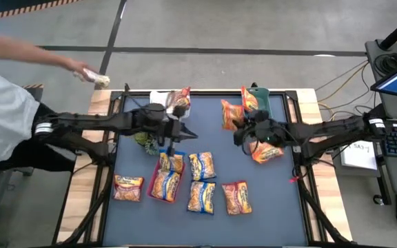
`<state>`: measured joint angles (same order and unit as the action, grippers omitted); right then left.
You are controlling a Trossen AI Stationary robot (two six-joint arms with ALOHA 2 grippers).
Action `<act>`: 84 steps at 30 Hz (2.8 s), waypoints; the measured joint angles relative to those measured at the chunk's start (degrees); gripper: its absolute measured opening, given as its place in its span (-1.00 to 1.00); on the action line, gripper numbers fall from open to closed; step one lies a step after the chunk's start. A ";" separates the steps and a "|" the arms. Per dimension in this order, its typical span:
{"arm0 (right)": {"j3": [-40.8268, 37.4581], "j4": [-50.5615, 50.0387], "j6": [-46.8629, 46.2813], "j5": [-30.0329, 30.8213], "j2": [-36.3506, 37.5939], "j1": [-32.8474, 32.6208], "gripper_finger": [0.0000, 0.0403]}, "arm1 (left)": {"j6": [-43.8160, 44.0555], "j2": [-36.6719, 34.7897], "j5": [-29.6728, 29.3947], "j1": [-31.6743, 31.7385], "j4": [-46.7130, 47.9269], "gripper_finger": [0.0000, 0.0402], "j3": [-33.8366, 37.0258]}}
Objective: Sort Maruchan noodles
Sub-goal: Put the left orange noodle pack into the green bin, then put the top blue noodle pack into the red bin
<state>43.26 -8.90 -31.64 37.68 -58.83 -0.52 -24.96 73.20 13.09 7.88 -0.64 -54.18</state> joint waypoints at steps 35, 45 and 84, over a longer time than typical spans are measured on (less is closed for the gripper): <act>25.56 -52.33 10.21 -17.16 -15.09 42.33 -0.44 | 1.94 -28.98 -13.11 -0.26 -7.33 -1.00 18.12; 25.80 -50.30 13.93 -20.14 -26.53 46.06 -0.44 | 1.95 -29.77 -13.14 -0.26 -7.44 -1.00 18.25; 25.91 -49.45 18.36 -13.51 -25.27 48.95 -0.24 | 1.60 -28.93 -13.14 -0.26 -7.43 -1.00 18.25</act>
<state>69.17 -58.35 -13.28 24.16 -84.09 48.42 -23.35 44.27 -0.05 7.62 -8.08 -35.93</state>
